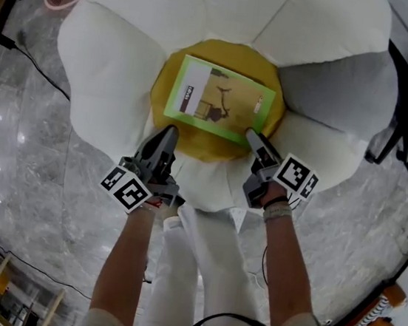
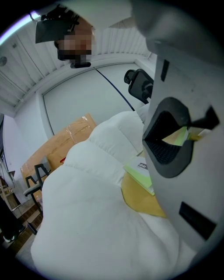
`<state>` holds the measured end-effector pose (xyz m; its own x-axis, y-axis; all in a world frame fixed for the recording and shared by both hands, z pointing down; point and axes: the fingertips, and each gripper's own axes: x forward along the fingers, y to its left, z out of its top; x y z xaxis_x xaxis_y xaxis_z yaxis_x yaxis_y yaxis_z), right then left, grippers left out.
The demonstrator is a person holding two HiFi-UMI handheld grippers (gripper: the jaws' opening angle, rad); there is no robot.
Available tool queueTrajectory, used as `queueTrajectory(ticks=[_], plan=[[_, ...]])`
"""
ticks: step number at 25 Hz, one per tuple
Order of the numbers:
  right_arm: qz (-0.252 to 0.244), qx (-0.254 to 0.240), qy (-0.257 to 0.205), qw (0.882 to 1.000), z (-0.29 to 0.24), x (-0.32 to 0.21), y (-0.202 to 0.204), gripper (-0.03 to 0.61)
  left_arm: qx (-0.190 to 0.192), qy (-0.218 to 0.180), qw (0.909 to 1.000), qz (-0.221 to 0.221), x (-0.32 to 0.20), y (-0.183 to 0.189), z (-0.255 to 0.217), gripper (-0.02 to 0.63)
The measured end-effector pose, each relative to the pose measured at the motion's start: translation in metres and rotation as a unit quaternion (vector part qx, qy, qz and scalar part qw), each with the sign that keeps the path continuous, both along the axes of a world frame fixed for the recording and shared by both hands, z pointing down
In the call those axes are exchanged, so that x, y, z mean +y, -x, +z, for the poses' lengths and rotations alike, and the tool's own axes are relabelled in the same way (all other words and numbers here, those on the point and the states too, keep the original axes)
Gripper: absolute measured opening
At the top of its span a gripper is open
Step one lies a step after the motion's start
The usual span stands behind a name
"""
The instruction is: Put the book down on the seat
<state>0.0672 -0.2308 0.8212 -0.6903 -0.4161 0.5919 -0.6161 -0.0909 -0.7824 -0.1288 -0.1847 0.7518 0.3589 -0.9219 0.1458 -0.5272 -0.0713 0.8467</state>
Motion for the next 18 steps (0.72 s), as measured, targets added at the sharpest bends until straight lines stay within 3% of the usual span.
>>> queueTrajectory(ticks=[18], plan=[[0.01, 0.013, -0.008, 1.0, -0.013, 0.013, -0.003, 0.295, 0.004, -0.002, 1.0, -0.002, 0.015, 0.0, -0.014, 0.025]])
